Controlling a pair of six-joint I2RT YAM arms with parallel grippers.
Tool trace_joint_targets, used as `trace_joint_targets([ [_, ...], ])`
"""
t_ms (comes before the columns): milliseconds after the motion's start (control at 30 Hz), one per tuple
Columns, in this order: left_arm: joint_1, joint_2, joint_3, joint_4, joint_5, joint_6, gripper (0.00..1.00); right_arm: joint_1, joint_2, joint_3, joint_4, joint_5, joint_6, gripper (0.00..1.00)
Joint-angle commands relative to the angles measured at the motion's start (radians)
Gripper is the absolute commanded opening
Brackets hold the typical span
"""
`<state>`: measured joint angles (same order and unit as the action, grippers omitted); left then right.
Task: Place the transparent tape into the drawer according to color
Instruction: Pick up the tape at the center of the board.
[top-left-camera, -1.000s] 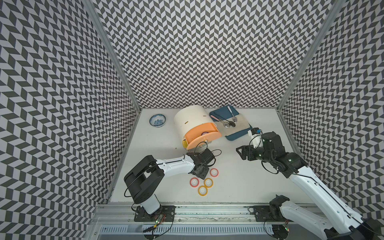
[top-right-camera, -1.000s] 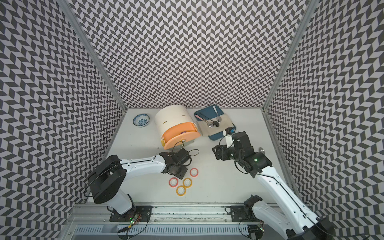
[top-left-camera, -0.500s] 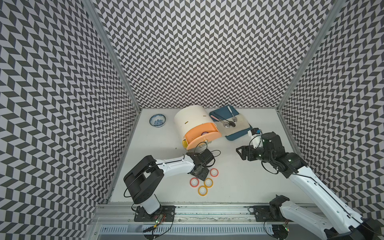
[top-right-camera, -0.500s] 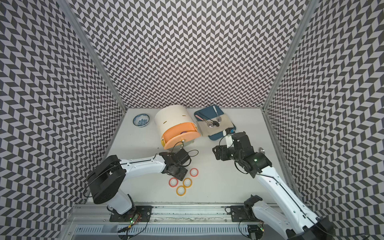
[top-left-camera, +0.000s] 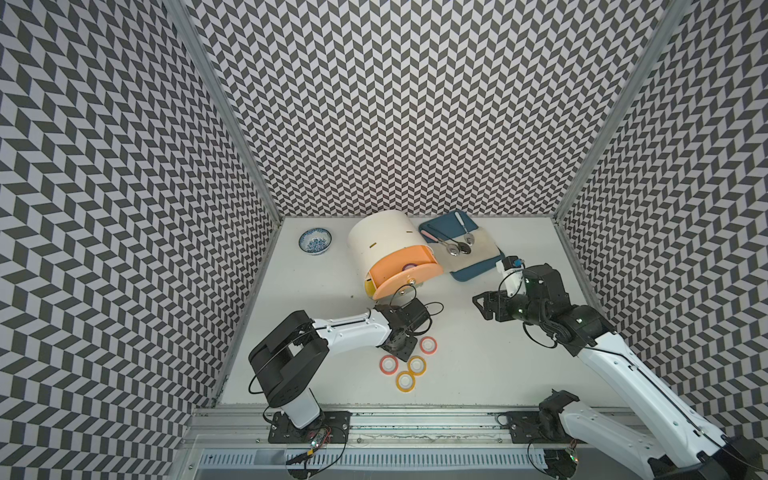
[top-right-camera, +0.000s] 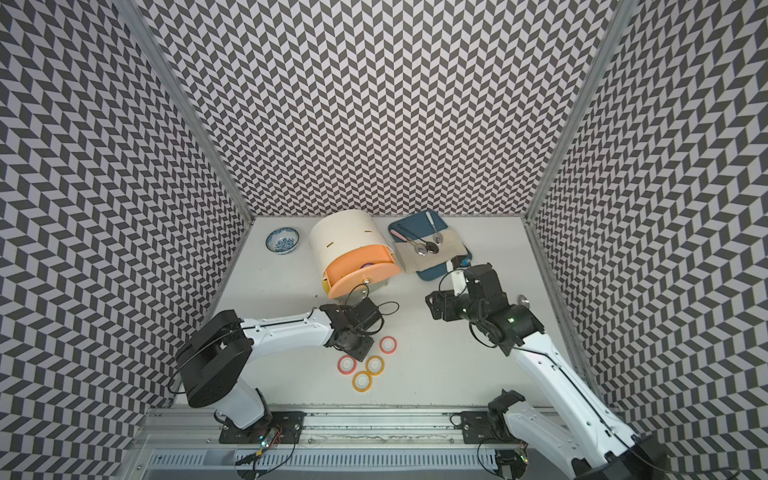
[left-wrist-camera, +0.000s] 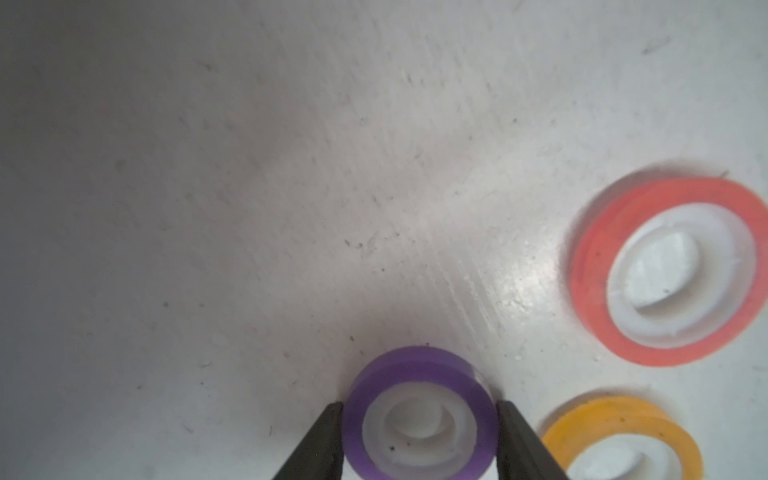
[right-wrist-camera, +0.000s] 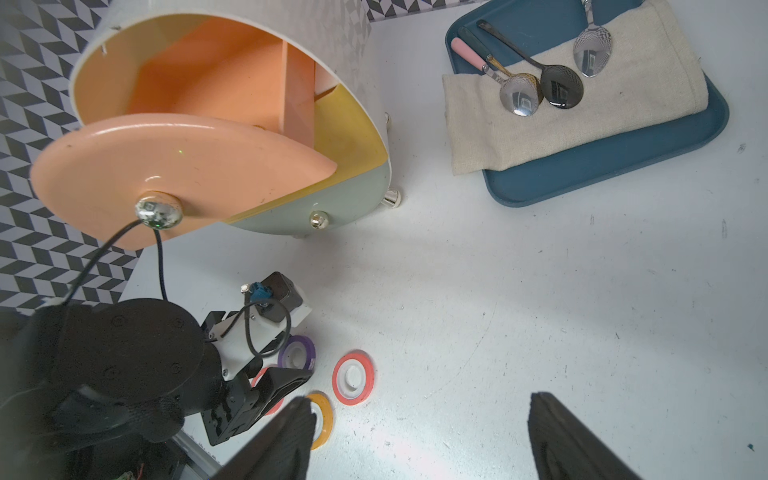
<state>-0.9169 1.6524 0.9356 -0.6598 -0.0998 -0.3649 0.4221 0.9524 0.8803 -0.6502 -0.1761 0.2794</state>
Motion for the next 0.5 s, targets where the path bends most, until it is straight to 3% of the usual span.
trace_joint_targets([
  [0, -0.008, 0.026, 0.005, -0.032, 0.013, -0.003, 0.42, -0.006, -0.006, -0.007, 0.028, 0.005, 0.001, 0.84],
  [133, -0.007, -0.006, 0.011, -0.043, -0.010, -0.021, 0.33, -0.005, -0.009, -0.007, 0.029, 0.005, 0.001, 0.84],
  [467, 0.015, -0.065, 0.067, -0.121, -0.058, -0.025, 0.26, -0.007, -0.004, 0.007, 0.029, -0.003, -0.002, 0.84],
])
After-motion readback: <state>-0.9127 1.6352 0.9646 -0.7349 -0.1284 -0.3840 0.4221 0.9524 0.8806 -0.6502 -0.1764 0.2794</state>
